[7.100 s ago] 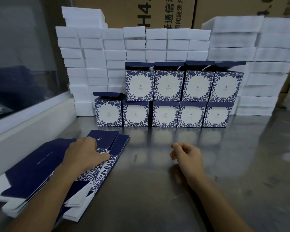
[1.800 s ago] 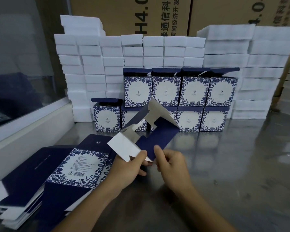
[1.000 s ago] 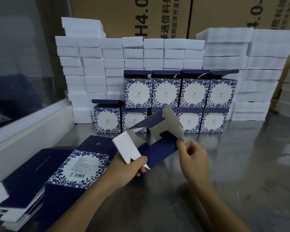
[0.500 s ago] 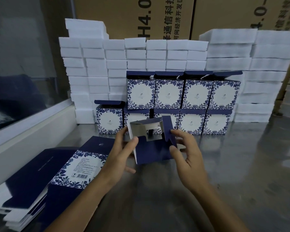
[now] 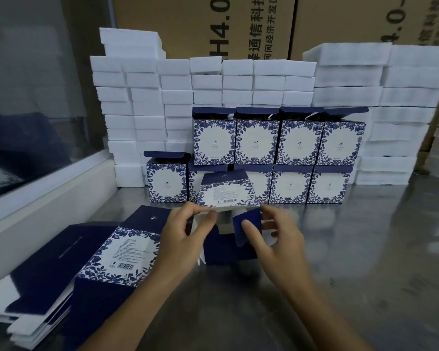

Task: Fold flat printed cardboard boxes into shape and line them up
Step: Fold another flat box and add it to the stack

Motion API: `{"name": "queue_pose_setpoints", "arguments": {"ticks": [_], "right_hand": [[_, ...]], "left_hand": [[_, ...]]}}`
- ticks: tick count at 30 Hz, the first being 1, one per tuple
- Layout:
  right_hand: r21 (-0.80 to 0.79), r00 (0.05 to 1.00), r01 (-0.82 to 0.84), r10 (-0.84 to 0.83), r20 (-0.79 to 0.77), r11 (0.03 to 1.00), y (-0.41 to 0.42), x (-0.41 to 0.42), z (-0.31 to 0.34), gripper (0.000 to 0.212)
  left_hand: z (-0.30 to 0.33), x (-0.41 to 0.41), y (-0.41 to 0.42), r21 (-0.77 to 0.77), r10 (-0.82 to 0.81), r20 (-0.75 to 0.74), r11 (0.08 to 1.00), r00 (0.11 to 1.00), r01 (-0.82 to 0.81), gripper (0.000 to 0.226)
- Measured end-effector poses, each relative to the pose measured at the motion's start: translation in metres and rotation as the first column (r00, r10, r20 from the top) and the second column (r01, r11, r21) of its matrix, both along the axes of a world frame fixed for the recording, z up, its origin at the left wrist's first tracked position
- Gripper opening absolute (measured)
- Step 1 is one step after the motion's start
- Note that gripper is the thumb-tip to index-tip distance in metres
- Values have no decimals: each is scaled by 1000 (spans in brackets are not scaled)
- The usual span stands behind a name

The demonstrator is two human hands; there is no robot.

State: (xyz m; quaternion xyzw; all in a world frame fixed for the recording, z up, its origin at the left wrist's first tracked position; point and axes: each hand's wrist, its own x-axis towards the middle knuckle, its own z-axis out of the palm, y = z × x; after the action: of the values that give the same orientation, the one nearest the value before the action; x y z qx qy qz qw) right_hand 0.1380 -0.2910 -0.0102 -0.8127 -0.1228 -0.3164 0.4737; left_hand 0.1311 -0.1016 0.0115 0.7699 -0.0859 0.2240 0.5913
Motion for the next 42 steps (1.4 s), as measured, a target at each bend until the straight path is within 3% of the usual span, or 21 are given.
{"name": "queue_pose_setpoints", "arguments": {"ticks": [4, 8, 11, 18, 23, 27, 32, 34, 38, 42], "right_hand": [[-4, 985, 160, -159, 65, 987, -3, 2, -1, 15], [-52, 967, 231, -223, 126, 972, -9, 6, -1, 35], [-32, 963, 235, -228, 143, 971, -11, 8, -2, 37], [-178, 975, 130, -159, -155, 975, -7, 12, -8, 33], [-206, 948, 142, -192, -253, 968, -12, 14, -4, 42], [-207, 945, 116, -172, -277, 972, -12, 14, -7, 39], [-278, 893, -8, -119, -434, 961, -12, 13, -16, 23], [-264, 892, -40, -85, -444, 964, -14, 12, -16, 21], [-243, 923, -73, -26, -383, 967, -11, 10, -19, 54], [60, 973, -134, 143, -182, 989, 4, 3, -14, 54]], "left_hand": [[1, -5, -7, 145, 25, 109, 989, 994, -41, 33], [0, -8, -10, 199, 28, 148, 978, 989, -57, 43], [1, -8, -10, 192, 32, 139, 980, 990, -59, 43], [-1, -2, -3, 157, 130, 129, 976, 983, -150, 25], [2, -5, -5, 193, 84, 156, 975, 984, -114, 41], [1, -2, -4, 171, 97, 143, 978, 985, -121, 32], [-2, 4, 2, 158, 122, 142, 977, 982, -144, 24], [-1, 5, 2, 152, 116, 140, 979, 983, -137, 26], [0, 2, 1, 145, 99, 142, 982, 985, -120, 40], [-2, 1, 0, 127, 41, 156, 990, 987, -61, 37]]}}
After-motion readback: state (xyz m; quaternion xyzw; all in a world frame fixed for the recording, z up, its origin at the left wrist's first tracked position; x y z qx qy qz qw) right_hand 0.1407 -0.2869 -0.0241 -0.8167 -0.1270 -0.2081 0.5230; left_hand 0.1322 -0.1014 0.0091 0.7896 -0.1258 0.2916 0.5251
